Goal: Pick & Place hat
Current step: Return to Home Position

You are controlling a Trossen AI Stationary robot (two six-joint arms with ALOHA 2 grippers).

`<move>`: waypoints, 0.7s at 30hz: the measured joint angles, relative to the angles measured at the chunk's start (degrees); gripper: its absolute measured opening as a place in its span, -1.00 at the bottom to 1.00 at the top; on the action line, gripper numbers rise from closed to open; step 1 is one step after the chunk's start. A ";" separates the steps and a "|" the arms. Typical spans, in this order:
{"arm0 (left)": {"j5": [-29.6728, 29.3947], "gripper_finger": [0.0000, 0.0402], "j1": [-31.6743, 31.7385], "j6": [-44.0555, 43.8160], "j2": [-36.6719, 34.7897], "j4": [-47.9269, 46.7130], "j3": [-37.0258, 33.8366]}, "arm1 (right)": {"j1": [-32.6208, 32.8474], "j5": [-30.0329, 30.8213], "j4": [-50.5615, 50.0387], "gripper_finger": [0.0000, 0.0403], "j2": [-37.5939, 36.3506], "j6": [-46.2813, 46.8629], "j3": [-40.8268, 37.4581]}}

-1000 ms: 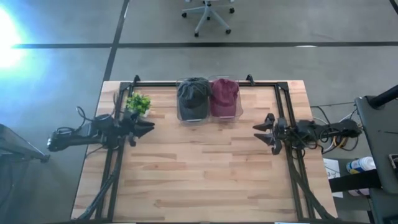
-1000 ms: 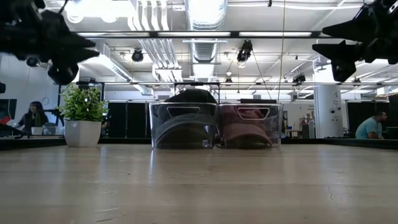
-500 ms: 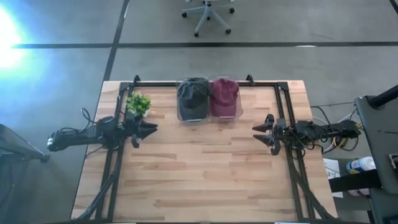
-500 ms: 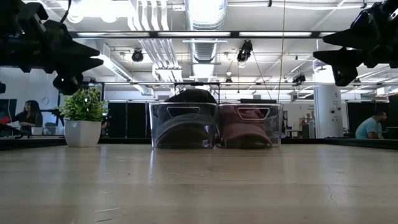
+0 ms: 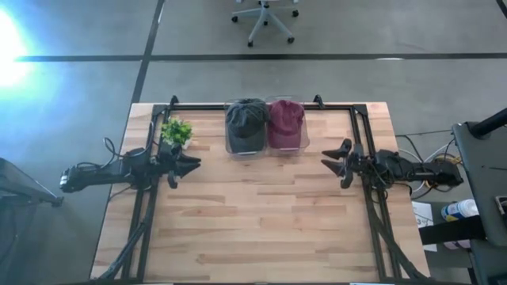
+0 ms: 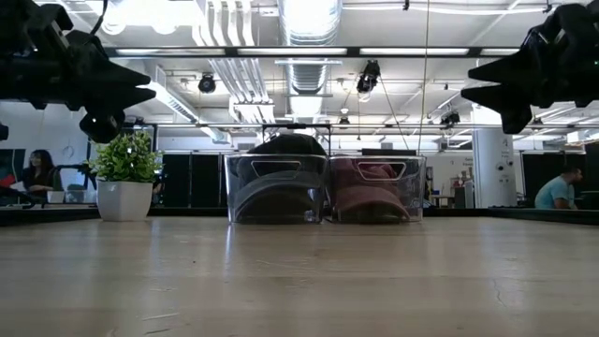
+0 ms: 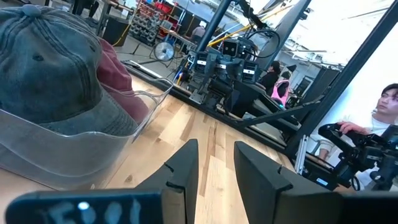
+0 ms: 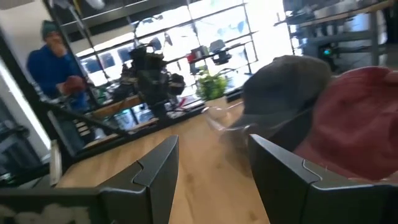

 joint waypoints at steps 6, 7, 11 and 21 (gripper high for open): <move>-0.01 -0.52 0.00 0.00 0.02 0.00 0.00 | -1.18 -0.01 0.02 -0.07 0.00 0.00 0.00; 0.02 -0.52 0.00 0.00 0.02 0.00 0.00 | -1.18 0.01 0.02 -0.07 0.04 0.00 0.00; 0.00 -0.52 0.00 -0.02 0.02 0.00 0.00 | -1.18 0.02 0.01 -0.07 0.41 0.00 0.00; -0.01 -0.52 0.00 -0.02 0.02 -0.02 0.00 | -1.15 0.02 0.02 -0.07 0.60 0.00 0.00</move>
